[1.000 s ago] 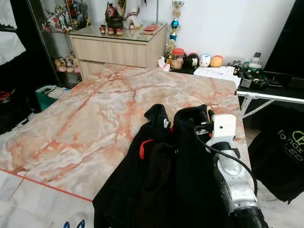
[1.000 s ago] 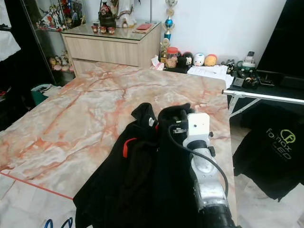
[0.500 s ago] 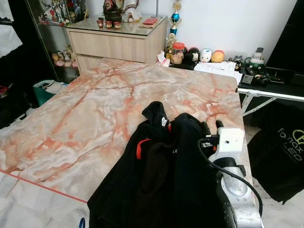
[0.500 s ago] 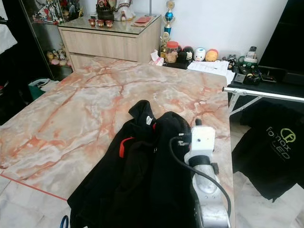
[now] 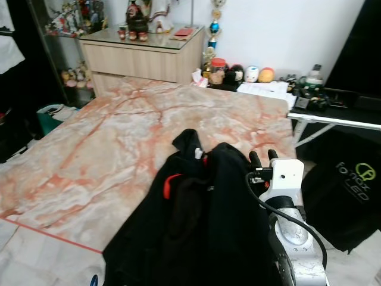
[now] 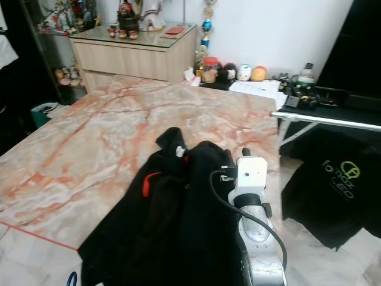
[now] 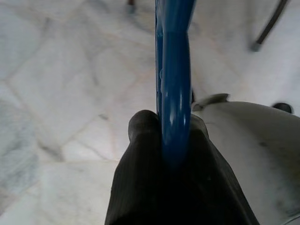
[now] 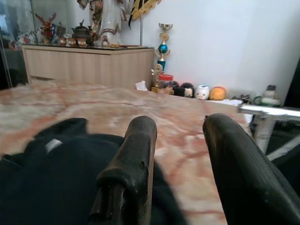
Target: Hang hanger
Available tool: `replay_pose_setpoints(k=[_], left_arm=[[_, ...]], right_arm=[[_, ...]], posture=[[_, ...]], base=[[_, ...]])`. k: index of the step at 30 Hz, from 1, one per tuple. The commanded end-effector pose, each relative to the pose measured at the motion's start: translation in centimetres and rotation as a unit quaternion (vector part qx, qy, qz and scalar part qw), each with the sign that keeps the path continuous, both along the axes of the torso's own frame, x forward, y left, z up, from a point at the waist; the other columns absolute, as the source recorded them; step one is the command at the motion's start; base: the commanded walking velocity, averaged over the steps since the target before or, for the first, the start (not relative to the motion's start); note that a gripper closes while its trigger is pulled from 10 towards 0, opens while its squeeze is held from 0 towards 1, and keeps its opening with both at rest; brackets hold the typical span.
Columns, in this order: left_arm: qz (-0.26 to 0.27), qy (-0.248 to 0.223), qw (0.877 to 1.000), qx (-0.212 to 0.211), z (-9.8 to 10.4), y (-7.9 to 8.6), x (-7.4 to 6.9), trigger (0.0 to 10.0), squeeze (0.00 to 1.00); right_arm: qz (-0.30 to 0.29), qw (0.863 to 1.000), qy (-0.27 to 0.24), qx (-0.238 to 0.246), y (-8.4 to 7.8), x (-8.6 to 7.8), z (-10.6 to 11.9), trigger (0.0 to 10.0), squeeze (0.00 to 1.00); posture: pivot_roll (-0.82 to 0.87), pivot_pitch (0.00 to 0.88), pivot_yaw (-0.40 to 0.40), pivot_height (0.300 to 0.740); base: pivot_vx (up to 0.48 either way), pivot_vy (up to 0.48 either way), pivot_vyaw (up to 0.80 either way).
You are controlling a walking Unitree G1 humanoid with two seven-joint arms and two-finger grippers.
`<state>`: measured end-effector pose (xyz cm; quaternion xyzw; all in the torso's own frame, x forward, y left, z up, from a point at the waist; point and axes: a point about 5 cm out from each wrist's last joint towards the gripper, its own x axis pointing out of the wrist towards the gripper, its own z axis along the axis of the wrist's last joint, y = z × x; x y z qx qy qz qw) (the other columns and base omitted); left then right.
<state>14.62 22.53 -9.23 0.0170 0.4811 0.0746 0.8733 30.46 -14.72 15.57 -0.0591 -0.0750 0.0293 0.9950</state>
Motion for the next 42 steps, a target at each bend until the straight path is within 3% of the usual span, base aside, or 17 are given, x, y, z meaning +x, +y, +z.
replay_pose_setpoints(k=[1, 13, 29, 42], left_arm=[[0.0, 0.009, 1.0, 0.002, -0.2, 0.0, -0.6, 10.0, 0.0], [0.001, 0.005, 1.0, -0.002, -0.2, -0.6, -0.2, 10.0, 0.0], [-0.007, -0.005, 1.0, -0.01, -0.1, -2.8, 1.1, 10.0, 0.0], [-0.003, 0.004, 1.0, -0.02, -0.3, -2.4, 0.5, 10.0, 0.0]], right_arm=[[0.014, 1.0, -0.014, -0.006, 0.4, -0.1, 0.7, 10.0, 0.0], [0.062, 0.998, -0.009, -0.007, 1.4, -0.5, 0.6, 10.0, 0.0], [0.07, 0.998, 0.001, 0.002, 1.4, -0.7, 0.3, 10.0, 0.0], [0.063, 0.998, 0.013, 0.009, 1.0, -0.9, -0.3, 10.0, 0.0]], posture=[[0.09, 0.013, 0.014, 0.74], [0.1, 0.032, 0.011, 0.74], [0.1, 0.034, 0.012, 0.74], [0.1, 0.037, 0.012, 0.74]], base=[[0.0, -0.364, 0.65], [0.0, -0.363, 0.72], [0.0, -0.358, 0.0], [0.0, -0.208, 0.0]])
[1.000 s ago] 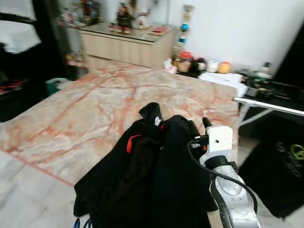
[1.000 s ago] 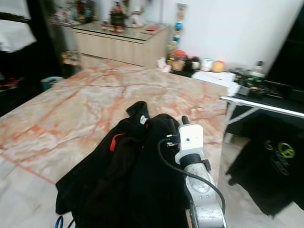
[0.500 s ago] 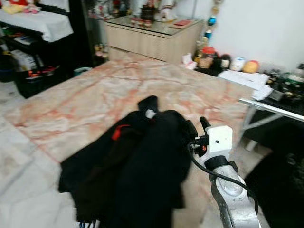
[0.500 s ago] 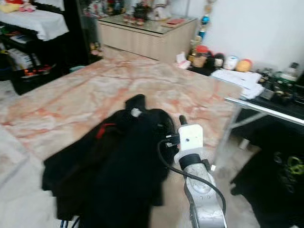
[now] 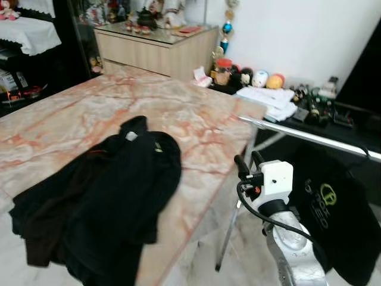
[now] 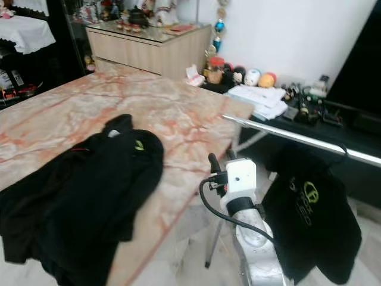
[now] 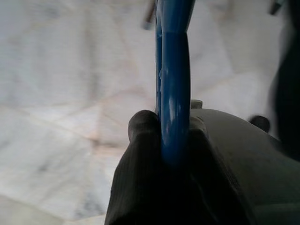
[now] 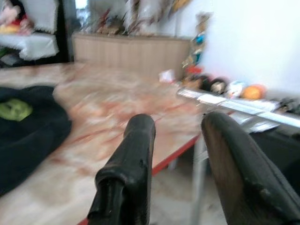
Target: Hang hanger
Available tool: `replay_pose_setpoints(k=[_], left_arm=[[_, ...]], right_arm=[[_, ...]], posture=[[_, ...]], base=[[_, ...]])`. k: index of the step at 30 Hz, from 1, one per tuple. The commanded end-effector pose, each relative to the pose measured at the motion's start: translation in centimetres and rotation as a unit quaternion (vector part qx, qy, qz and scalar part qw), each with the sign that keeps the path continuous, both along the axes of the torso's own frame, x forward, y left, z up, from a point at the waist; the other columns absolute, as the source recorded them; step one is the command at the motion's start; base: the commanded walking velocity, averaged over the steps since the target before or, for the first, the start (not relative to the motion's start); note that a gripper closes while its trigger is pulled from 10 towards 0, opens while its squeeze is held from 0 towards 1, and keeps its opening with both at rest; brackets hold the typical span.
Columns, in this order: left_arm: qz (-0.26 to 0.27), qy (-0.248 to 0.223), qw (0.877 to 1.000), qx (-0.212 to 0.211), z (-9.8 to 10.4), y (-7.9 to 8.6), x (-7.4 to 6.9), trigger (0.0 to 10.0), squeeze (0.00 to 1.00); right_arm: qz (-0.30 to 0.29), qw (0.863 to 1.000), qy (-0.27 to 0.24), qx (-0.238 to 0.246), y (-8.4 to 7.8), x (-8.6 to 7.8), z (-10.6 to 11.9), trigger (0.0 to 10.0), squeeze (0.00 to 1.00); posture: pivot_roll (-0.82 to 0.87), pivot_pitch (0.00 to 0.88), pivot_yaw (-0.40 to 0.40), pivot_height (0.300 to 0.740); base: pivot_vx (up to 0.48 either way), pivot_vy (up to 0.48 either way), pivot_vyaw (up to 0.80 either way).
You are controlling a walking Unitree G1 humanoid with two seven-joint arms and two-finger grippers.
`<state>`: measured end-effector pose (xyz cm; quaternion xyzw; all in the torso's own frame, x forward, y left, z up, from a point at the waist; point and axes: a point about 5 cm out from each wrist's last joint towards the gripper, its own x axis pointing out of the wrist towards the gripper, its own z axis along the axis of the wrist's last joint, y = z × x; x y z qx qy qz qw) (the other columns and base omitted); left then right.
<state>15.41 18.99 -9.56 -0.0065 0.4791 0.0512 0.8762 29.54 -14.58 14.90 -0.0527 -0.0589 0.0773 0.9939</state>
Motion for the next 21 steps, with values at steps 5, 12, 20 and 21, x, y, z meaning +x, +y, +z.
replay_pose_setpoints(k=[5, 12, 20, 21], left_arm=[[0.006, 0.011, 1.0, 0.007, -0.02, 1.11, -0.37, 10.0, 0.0], [0.002, 0.015, 1.0, 0.003, -0.06, 1.09, -0.44, 10.0, 0.0], [0.007, 0.013, 1.0, 0.002, -0.03, 1.17, -0.41, 10.0, 0.0], [0.007, 0.013, 1.0, 0.002, -0.04, 1.17, -0.43, 10.0, 0.0]], right_arm=[[0.016, 1.0, -0.005, 0.008, 0.92, 0.01, 0.35, 10.0, 0.0], [0.013, 1.0, -0.001, 0.009, 0.81, 0.01, 0.25, 10.0, 0.0], [0.007, 1.0, 0.003, 0.012, 0.64, 0.1, 0.09, 10.0, 0.0], [0.008, 1.0, 0.003, 0.013, 0.66, 0.09, 0.08, 10.0, 0.0]], posture=[[0.1, 0.037, 0.011, 0.74], [0.09, 0.036, 0.012, 0.74], [0.1, 0.037, 0.009, 0.74], [0.1, 0.034, 0.011, 0.74]], base=[[0.0, 0.0, 0.0], [0.0, 0.0, 0.0], [0.0, 0.0, 0.0], [0.0, 0.0, 0.0]])
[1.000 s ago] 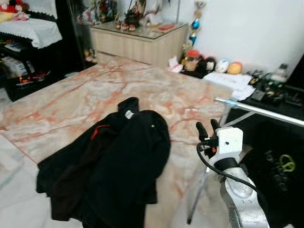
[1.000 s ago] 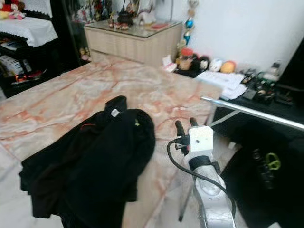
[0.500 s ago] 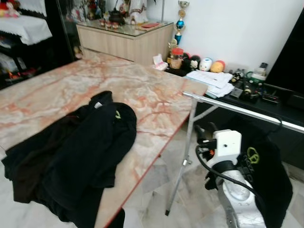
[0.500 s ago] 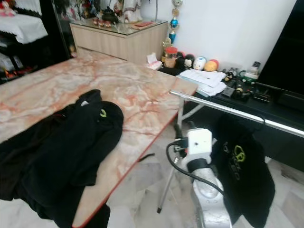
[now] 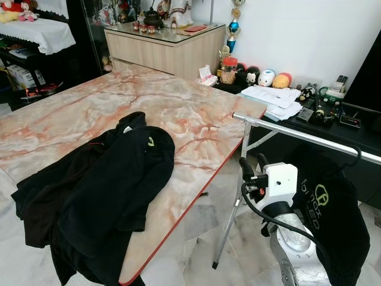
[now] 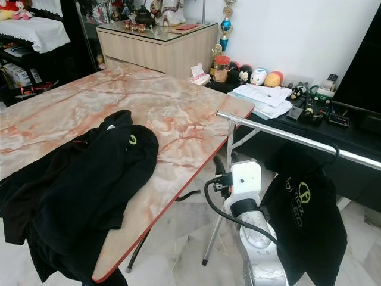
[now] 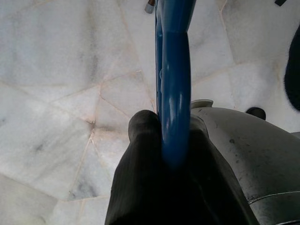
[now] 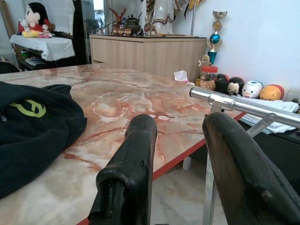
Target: Hang hanger
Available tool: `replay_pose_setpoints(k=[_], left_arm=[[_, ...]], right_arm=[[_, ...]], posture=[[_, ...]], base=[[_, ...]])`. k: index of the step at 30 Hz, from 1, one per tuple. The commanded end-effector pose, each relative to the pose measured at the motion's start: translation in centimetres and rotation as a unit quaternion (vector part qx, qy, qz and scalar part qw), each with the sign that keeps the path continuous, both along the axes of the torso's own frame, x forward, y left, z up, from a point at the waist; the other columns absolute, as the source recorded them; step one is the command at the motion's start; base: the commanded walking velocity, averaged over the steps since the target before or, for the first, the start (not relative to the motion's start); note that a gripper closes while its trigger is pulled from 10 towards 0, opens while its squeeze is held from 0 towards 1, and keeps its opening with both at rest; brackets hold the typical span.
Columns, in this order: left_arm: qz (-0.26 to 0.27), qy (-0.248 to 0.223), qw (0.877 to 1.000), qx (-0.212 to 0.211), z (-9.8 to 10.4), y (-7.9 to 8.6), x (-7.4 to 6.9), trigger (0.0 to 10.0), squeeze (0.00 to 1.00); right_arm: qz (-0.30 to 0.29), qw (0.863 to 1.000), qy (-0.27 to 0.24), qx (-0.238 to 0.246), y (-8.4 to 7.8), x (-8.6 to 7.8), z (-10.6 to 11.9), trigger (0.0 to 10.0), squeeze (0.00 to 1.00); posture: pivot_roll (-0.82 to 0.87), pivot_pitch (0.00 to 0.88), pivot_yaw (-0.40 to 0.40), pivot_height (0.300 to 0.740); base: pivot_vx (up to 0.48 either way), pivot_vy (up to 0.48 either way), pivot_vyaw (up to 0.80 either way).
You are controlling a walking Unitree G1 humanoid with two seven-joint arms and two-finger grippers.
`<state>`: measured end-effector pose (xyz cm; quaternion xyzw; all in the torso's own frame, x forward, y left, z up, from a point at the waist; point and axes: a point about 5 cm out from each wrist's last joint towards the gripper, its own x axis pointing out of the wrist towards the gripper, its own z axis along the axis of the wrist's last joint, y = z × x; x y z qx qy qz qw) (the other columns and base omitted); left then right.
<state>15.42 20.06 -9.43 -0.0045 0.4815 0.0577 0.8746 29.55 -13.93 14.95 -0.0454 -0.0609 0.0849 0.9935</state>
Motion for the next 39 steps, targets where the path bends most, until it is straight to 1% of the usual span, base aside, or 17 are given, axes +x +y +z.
replay_pose_setpoints(k=[1, 13, 30, 39], left_arm=[[0.002, 0.01, 1.0, -0.003, -0.2, 0.1, -0.4, 10.0, 0.0], [0.002, 0.011, 1.0, -0.002, -0.2, 0.2, -0.6, 10.0, 0.0], [0.009, 0.007, 1.0, -0.001, -0.2, 0.3, -0.5, 10.0, 0.0], [0.01, 0.007, 1.0, -0.001, -0.2, 0.3, -0.5, 10.0, 0.0]], right_arm=[[-0.001, 1.0, 0.004, 0.006, 0.0, 0.1, 0.0, 10.0, 0.0], [0.003, 1.0, 0.006, 0.011, 0.3, 0.1, -0.2, 10.0, 0.0], [-0.014, 0.999, 0.025, 0.025, -0.4, 0.0, -1.2, 10.0, 0.0], [-0.016, 0.999, 0.025, 0.029, -0.4, 0.1, -1.0, 10.0, 0.0]], posture=[[0.1, 0.034, 0.011, 0.74], [0.1, 0.022, 0.011, 0.74], [0.1, 0.035, 0.011, 0.74], [0.1, 0.035, 0.01, 0.74]], base=[[0.0, 0.0, 0.0], [0.0, 0.0, 0.0], [-0.259, 0.0, 0.0], [-0.278, 0.0, 0.0]])
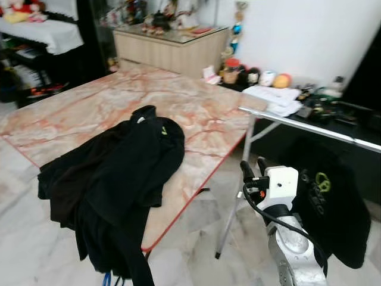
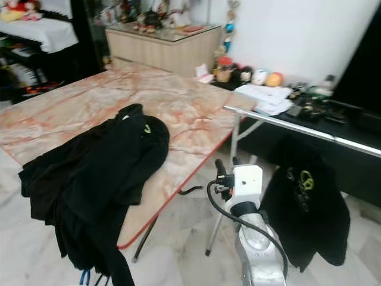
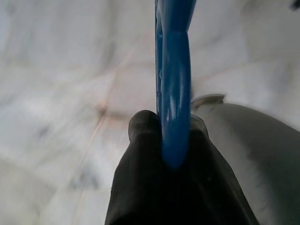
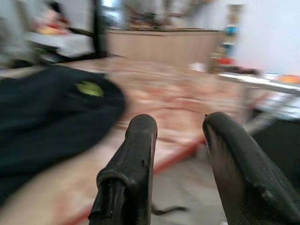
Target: Hang hanger
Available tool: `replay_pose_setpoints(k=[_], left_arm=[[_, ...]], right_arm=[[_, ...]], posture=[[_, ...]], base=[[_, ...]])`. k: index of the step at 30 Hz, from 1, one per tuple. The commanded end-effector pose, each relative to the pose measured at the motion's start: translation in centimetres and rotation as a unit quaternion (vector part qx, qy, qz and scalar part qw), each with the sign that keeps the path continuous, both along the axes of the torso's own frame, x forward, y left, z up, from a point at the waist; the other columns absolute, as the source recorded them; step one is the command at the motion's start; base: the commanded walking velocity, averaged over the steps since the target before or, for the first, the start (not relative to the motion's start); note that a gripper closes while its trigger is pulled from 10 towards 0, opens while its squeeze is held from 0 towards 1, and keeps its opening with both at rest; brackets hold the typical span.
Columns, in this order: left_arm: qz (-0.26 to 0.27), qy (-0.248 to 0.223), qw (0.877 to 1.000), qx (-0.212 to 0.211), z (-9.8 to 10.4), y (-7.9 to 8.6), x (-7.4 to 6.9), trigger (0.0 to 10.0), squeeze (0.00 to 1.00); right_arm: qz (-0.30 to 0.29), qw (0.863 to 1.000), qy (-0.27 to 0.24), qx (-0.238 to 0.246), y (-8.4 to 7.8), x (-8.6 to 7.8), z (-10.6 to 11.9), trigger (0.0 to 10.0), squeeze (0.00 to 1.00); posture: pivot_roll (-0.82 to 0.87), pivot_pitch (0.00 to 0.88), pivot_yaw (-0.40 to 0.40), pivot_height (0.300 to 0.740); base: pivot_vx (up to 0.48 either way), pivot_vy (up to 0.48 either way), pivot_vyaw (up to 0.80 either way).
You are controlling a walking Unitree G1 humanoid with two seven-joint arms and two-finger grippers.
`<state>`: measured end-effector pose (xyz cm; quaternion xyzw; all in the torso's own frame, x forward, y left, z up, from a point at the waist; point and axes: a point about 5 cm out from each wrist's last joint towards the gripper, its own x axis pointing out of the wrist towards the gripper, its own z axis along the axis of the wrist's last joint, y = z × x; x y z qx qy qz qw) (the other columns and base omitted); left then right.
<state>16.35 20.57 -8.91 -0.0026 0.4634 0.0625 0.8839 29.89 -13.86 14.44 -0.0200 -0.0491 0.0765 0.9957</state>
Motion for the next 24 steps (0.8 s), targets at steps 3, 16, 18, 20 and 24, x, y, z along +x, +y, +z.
replay_pose_setpoints(k=[3, 16, 18, 20, 24], left_arm=[[0.006, 0.027, 1.0, -0.006, -0.7, -0.2, -1.4, 10.0, 0.0], [0.007, 0.027, 1.0, -0.008, -0.7, -0.3, -1.4, 10.0, 0.0], [0.006, 0.027, 1.0, -0.008, -0.7, -0.3, -1.4, 10.0, 0.0], [0.006, 0.028, 1.0, -0.008, -0.7, -0.3, -1.4, 10.0, 0.0], [0.003, 0.029, 1.0, -0.005, -0.7, -0.2, -1.4, 10.0, 0.0]], right_arm=[[-0.01, 1.0, 0.014, 0.005, -0.6, -0.2, -0.6, 10.0, 0.0], [-0.071, 0.991, 0.11, 0.018, -2.7, -0.5, -5.0, 10.0, 0.0], [-0.086, 0.987, 0.129, 0.03, -3.3, -0.8, -6.3, 10.0, 0.0], [-0.095, 0.985, 0.142, 0.036, -3.7, -1.1, -7.1, 10.0, 0.0], [-0.122, 0.97, 0.198, 0.067, -4.5, -2.0, -10.4, 10.0, 0.0]], posture=[[0.1, 0.035, 0.009, 0.74], [0.1, 0.034, 0.007, 0.74], [0.1, 0.035, 0.008, 0.74], [0.1, 0.035, 0.009, 0.74], [0.1, 0.035, 0.013, 0.74]], base=[[-0.279, 0.0, 0.0], [-0.277, 0.0, 0.0], [-0.277, 0.0, 0.0], [-0.277, 0.0, 0.0], [-0.12, 0.0, 0.0]])
